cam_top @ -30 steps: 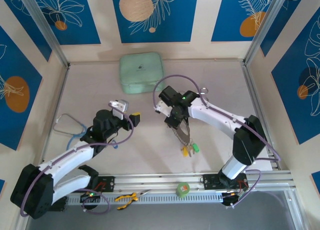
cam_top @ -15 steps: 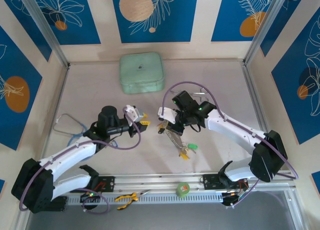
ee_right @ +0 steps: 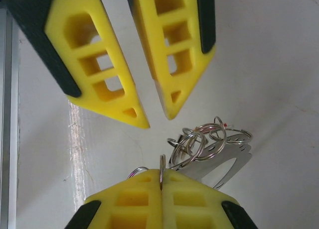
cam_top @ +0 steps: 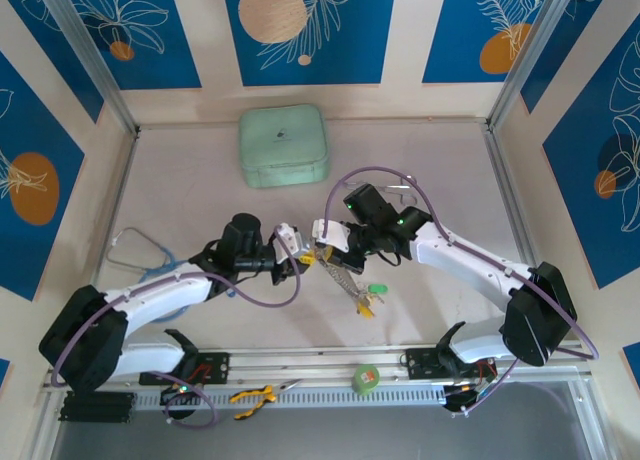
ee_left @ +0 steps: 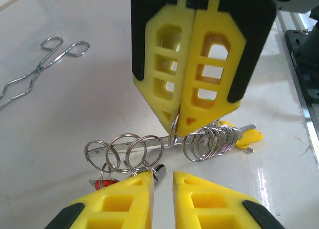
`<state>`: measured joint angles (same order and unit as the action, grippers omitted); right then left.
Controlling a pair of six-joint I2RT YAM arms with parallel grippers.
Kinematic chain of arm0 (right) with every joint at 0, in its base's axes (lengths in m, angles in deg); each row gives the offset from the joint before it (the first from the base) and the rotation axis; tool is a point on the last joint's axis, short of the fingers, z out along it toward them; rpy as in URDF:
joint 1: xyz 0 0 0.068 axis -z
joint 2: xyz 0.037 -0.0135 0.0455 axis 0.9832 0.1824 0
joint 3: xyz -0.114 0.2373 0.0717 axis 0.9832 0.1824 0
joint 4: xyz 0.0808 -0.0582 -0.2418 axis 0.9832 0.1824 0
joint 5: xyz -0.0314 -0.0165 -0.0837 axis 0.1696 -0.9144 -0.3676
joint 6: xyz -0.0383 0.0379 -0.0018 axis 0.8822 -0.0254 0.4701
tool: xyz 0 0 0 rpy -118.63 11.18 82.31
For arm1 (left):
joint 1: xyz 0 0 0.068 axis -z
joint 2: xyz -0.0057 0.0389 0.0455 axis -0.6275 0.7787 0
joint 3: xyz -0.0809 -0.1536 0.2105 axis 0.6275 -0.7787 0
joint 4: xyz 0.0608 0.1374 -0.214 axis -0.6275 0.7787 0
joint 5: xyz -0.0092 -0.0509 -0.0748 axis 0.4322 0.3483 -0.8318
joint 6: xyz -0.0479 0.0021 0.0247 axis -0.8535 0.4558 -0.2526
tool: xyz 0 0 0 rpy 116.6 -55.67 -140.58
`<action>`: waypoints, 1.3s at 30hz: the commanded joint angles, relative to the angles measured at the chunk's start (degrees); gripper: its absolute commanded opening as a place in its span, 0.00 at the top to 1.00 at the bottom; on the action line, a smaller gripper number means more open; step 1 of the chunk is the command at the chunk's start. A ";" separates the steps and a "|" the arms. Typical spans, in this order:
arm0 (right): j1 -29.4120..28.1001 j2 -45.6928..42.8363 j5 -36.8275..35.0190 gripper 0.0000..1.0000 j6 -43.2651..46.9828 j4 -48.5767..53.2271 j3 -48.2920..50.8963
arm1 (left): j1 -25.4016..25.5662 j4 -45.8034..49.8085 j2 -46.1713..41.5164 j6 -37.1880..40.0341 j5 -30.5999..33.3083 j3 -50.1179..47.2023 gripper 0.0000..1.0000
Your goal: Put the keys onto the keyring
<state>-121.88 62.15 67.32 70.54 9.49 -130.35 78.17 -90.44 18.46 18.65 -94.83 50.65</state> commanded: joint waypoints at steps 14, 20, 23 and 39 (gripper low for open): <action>-1.80 1.87 1.72 1.00 2.98 -1.52 -1.03 | 0.77 -11.43 3.49 1.33 -4.57 -1.92 0.81; -1.91 1.64 3.28 1.00 2.38 -2.63 -0.46 | 0.82 -19.41 3.68 -2.04 -3.89 -4.56 0.79; -1.75 1.46 3.48 1.00 2.54 -3.09 0.15 | 0.77 -22.81 3.67 -3.07 -3.94 -5.71 0.80; -1.41 1.18 5.76 1.00 2.94 -5.15 2.22 | 0.77 -29.08 4.82 -3.89 -5.02 -7.32 1.00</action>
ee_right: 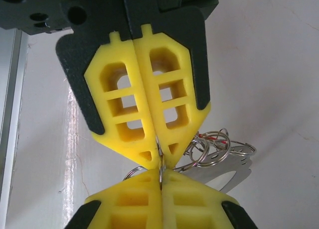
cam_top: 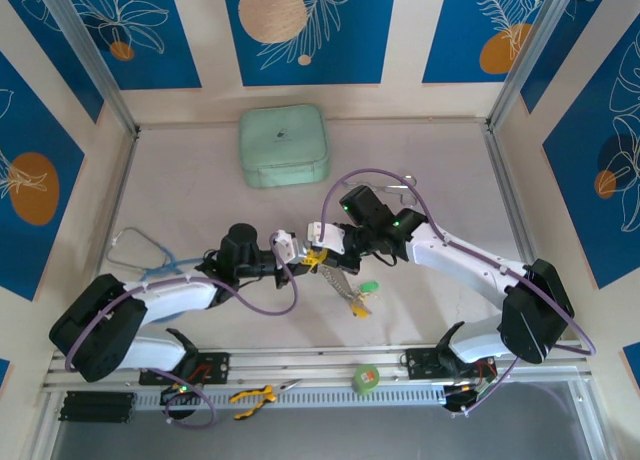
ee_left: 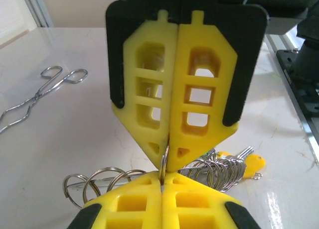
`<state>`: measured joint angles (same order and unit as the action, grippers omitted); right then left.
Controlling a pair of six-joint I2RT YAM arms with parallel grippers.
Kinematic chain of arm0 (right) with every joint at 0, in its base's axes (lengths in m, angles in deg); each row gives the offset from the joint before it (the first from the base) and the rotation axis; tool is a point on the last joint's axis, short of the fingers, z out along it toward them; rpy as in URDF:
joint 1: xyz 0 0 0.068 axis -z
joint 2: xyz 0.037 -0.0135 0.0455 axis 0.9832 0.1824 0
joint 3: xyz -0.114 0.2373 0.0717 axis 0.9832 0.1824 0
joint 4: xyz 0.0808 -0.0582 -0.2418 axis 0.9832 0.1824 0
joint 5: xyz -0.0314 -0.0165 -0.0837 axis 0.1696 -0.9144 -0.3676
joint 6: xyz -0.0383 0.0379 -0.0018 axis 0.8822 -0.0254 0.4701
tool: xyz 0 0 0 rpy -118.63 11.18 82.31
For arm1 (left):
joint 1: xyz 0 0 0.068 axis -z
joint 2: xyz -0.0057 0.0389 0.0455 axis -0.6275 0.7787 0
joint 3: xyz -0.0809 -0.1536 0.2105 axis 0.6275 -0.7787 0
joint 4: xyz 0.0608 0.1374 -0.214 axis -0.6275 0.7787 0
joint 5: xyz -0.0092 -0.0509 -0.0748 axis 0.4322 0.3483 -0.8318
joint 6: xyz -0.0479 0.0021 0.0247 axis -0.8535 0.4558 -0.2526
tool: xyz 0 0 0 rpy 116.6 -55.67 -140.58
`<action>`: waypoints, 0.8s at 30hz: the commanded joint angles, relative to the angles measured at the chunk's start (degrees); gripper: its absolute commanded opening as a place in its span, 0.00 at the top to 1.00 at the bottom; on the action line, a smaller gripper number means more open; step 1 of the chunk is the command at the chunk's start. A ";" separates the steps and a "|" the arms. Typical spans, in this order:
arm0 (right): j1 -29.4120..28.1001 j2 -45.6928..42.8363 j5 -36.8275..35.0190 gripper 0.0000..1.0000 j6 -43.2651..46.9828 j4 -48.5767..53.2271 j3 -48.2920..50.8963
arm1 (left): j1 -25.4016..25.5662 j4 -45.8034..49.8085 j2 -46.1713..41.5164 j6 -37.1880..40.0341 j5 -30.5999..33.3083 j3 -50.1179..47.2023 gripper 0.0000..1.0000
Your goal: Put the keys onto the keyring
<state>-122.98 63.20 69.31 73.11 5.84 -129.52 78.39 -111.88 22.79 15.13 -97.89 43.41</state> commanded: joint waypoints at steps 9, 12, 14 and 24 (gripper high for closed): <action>2.76 -1.33 6.68 0.78 -2.65 -6.49 6.76 | 0.56 -17.64 5.51 -1.48 -0.21 -3.65 1.00; 3.19 -2.49 6.60 0.69 -3.20 -8.79 9.53 | 0.57 -21.12 7.54 -1.34 0.75 -4.85 1.00; 3.90 -3.26 6.68 0.67 -3.87 -10.23 11.07 | 0.59 -23.61 9.05 -1.45 1.36 -5.45 1.00; 5.95 -8.03 6.74 0.66 -2.63 -18.06 17.57 | 0.59 -29.06 12.67 -2.08 0.93 -6.54 1.00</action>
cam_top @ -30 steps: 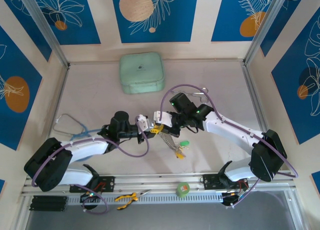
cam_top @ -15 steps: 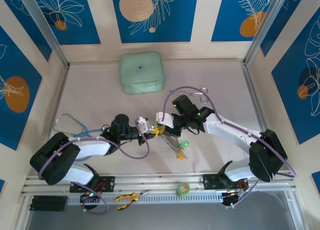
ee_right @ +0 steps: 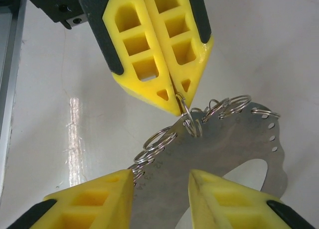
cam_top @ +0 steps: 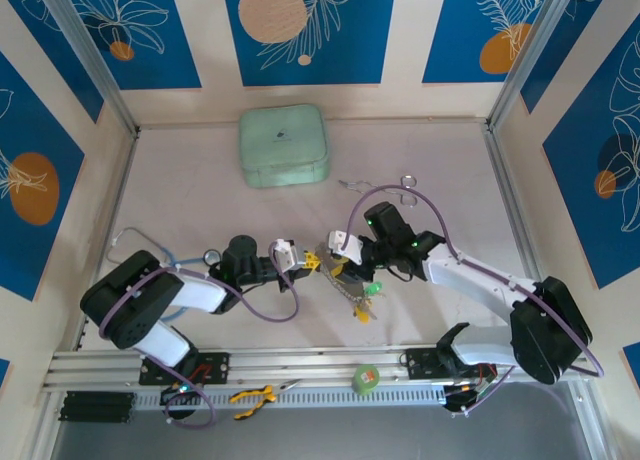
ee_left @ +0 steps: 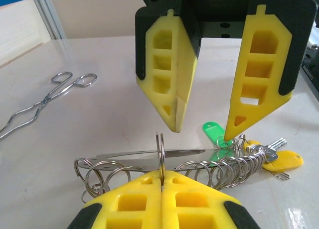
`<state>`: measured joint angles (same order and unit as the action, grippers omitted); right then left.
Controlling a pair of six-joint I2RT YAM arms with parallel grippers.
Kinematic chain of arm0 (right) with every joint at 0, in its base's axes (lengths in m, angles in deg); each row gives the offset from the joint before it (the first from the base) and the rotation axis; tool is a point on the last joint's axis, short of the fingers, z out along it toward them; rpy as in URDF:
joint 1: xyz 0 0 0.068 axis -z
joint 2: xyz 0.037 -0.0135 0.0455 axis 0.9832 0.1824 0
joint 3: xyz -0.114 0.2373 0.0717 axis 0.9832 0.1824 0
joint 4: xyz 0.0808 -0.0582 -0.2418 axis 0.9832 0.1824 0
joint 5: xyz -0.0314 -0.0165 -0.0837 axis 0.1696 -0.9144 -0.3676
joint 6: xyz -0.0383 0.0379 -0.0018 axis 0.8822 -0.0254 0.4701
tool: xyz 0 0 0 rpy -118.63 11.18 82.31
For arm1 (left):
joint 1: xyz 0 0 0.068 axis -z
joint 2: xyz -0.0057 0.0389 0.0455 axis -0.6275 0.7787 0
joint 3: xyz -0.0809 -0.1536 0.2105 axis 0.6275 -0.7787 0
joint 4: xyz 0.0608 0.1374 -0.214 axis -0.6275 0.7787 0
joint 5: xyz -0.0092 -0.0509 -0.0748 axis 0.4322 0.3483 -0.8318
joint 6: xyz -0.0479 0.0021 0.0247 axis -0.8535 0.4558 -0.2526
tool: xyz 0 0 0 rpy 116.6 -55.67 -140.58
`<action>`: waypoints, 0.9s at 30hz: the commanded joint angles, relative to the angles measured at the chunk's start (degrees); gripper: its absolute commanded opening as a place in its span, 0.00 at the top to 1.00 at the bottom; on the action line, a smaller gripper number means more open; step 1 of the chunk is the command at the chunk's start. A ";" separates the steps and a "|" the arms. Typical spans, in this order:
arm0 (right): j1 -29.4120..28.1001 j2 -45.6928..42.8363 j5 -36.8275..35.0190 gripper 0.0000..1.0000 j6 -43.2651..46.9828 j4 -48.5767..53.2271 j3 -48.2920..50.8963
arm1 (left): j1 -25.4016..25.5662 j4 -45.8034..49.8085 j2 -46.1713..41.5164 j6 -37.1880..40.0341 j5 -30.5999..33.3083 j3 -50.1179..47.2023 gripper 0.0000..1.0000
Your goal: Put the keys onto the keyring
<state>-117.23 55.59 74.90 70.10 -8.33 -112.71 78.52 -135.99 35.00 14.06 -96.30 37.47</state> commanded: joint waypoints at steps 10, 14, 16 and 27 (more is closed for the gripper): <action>0.38 2.72 2.71 0.66 0.47 -7.18 -0.53 | 0.47 -5.30 0.47 -0.91 -1.19 -1.14 1.00; 0.38 3.62 3.84 0.68 0.62 -7.69 -1.02 | 0.42 -5.30 0.37 -0.91 -1.38 -1.17 1.00; 0.46 3.77 4.49 0.69 0.50 -8.22 -1.09 | 0.44 -5.18 0.41 -0.92 -1.44 -1.15 1.00; 1.09 4.35 6.34 0.74 0.53 -8.87 -1.33 | 0.44 -4.57 0.54 -0.60 -1.96 -0.79 1.00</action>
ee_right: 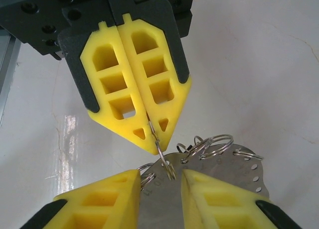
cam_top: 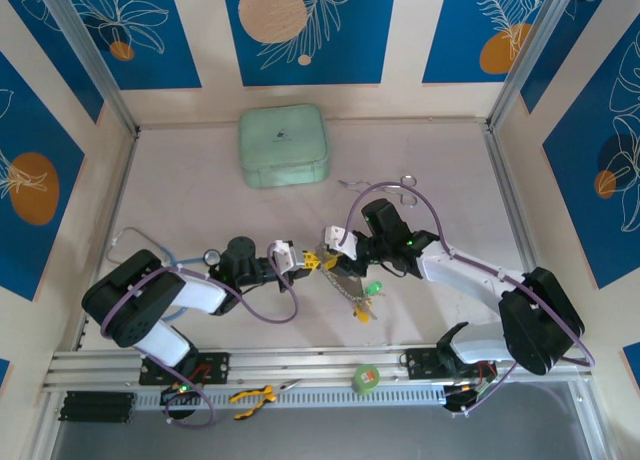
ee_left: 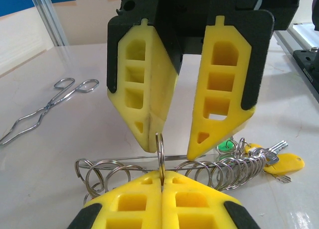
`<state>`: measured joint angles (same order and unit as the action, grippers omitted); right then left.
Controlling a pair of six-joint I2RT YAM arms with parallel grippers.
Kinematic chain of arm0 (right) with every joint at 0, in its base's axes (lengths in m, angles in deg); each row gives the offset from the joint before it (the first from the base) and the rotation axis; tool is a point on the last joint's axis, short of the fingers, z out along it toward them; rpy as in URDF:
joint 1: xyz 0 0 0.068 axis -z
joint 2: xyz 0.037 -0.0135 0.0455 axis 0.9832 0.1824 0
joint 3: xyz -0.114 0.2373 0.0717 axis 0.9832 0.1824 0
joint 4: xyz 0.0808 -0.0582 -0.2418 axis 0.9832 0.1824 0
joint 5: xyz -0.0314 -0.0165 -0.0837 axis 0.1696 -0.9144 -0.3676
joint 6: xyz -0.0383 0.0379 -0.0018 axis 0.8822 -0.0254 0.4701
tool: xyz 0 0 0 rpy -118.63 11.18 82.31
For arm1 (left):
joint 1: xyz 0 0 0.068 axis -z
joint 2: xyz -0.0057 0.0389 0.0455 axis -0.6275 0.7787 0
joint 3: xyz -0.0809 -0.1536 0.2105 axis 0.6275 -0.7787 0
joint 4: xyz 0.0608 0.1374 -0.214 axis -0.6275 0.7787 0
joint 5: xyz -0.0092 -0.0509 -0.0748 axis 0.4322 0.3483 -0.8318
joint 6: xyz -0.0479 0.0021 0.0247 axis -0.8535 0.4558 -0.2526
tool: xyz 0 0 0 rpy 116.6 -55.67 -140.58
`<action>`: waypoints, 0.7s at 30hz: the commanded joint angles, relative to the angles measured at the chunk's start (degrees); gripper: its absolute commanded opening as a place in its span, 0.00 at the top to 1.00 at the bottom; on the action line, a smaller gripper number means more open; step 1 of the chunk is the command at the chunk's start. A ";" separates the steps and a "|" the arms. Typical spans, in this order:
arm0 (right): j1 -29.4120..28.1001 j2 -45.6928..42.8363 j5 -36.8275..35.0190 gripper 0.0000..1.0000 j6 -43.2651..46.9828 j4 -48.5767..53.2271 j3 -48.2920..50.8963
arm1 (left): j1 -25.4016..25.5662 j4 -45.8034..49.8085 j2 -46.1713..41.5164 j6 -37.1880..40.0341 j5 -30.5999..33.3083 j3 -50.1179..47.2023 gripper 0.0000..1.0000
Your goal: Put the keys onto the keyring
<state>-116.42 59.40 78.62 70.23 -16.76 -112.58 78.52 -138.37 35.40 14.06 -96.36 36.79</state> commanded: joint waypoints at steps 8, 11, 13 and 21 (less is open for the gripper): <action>0.53 1.26 4.96 0.83 0.85 0.93 -2.31 | 0.44 -2.15 -0.07 -0.75 -2.15 -0.11 1.00; 0.55 1.44 5.17 0.82 1.05 1.39 -2.46 | 0.42 -2.02 -0.20 -0.74 -2.24 -0.20 1.00; 0.62 1.60 5.47 0.83 1.13 1.65 -2.64 | 0.42 -2.04 -0.27 -0.71 -2.11 -0.20 1.00; 0.15 2.36 5.83 1.00 2.44 3.37 -3.63 | 0.47 -1.63 -0.36 -1.63 -0.13 0.15 0.99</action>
<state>-115.74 61.02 81.96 71.78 -14.97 -114.41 78.52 -138.28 35.40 13.36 -96.78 36.79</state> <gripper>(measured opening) 0.052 0.059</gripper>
